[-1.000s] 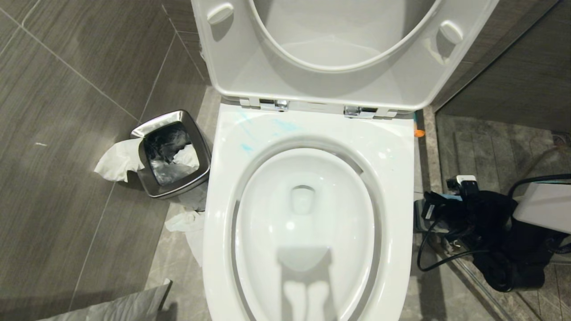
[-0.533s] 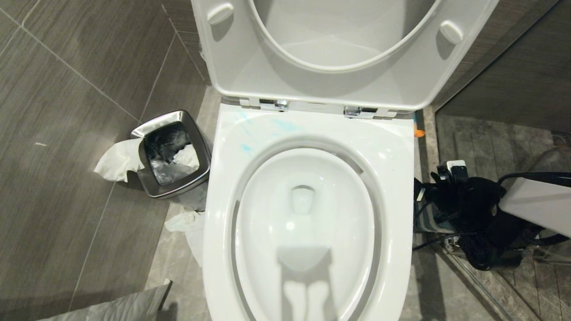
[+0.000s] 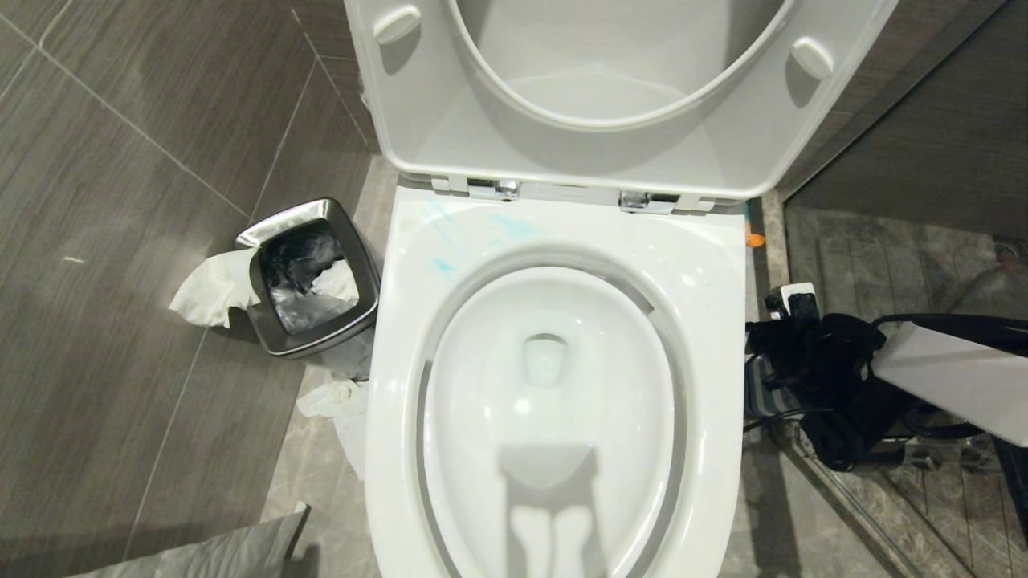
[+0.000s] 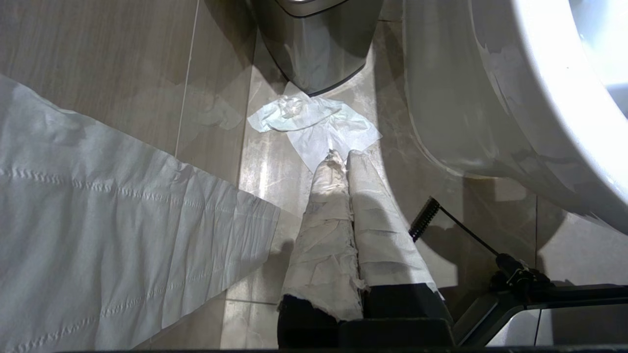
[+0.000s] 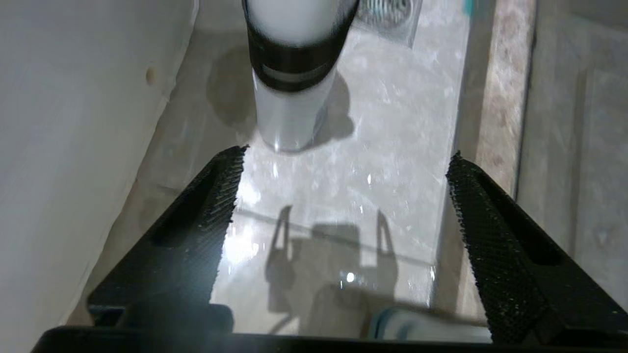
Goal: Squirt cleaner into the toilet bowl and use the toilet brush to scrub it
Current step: Pour in the cleaning agent
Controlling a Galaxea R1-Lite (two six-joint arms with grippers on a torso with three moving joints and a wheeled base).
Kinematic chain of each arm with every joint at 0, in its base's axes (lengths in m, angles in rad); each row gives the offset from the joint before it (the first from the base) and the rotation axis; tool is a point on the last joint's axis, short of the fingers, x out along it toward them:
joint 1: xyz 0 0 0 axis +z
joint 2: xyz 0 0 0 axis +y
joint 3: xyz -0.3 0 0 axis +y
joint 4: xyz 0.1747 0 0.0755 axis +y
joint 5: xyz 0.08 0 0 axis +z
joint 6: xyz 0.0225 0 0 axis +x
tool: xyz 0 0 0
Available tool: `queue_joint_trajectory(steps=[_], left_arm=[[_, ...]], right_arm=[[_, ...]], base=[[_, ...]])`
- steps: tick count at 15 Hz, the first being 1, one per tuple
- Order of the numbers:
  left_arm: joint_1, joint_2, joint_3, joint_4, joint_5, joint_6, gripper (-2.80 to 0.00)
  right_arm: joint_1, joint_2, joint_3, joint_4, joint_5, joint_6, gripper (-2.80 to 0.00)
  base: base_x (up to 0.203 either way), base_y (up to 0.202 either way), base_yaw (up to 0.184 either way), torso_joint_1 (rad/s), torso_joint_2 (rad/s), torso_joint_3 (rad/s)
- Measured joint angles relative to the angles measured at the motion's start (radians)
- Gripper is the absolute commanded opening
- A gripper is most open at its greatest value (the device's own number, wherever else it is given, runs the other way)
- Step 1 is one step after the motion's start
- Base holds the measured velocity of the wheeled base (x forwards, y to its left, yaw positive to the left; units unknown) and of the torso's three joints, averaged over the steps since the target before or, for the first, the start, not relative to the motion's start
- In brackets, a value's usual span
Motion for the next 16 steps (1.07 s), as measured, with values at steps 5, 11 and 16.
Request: queue_joint_trajectory(steps=[5,11,16], left_arm=[[0.000,0.000,0.000,0.000,0.000,0.000,-2.80],[0.000,0.000,0.000,0.000,0.000,-0.001,-2.80],[0.000,0.000,0.000,0.000,0.000,0.000,-2.80]], right_arm=[[0.003,0.092,-0.178,0.000,-0.001,0.004,0.00],[0.021,0.188,-0.355,0.000,0.010,0.004,0.00],[0.024,0.238,-0.490,0.000,0.036,-0.027,0.00]], base=[[0.000,0.000,0.000,0.000,0.00,0.000],[0.000,0.000,0.000,0.000,0.00,0.000],[0.000,0.000,0.000,0.000,0.00,0.000]])
